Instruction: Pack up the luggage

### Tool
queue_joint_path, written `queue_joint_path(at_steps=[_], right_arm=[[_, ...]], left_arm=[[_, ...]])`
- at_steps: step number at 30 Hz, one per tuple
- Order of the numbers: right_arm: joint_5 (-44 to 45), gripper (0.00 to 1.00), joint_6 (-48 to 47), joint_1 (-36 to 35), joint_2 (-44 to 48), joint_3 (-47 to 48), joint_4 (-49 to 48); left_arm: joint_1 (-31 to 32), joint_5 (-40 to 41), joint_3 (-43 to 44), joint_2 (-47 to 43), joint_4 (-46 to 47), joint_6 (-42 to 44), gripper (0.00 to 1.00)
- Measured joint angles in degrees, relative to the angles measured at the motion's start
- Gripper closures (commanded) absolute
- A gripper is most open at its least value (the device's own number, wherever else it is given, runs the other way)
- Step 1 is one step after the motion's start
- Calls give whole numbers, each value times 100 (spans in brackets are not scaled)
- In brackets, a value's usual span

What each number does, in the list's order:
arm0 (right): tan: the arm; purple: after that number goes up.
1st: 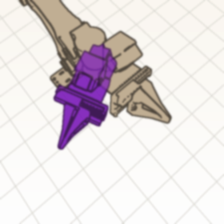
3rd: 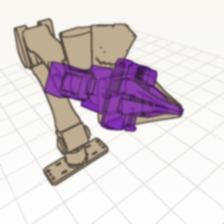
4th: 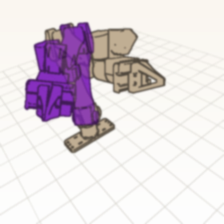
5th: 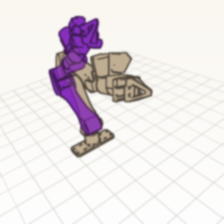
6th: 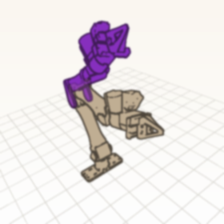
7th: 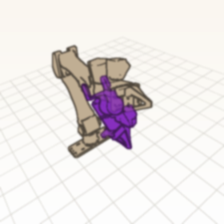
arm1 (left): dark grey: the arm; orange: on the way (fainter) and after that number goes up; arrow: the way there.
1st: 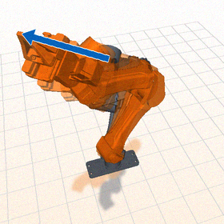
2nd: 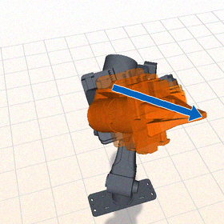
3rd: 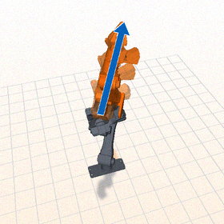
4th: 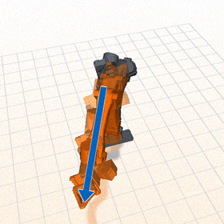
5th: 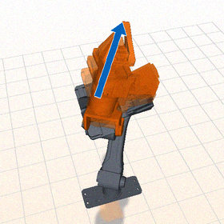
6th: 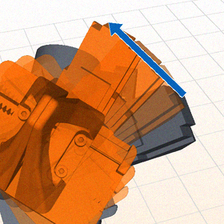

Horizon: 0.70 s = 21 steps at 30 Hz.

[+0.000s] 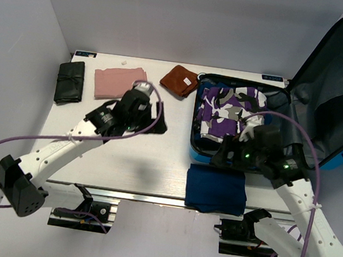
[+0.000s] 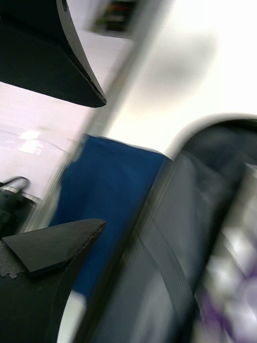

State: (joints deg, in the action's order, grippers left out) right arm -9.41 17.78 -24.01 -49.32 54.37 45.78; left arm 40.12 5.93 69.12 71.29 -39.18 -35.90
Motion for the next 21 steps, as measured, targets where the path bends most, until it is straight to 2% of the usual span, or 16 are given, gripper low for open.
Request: queue_joint_path(at_steps=[3,7,10,15,21], right_arm=[[-138,11,138,-977,-122,-358,42],[-68,11,358,-2599,-732,-553,31],[179,11,549,-3399,-1119,-566,20],[927,11,1003,-3751,-1394,-1106,-238],[1504,11,1226,-3807,-2129,-1711,-1283]], left_arm=[[2,275,-588,-308,-540,-319,2],[0,426,-1016,-726,-986,-684,2],[2,481,-1196,-1115,-1128,-898,2],[0,623,-1331,-1565,-1287,-1152,2],[2,706,-1451,-1698,-1523,-1327,2]])
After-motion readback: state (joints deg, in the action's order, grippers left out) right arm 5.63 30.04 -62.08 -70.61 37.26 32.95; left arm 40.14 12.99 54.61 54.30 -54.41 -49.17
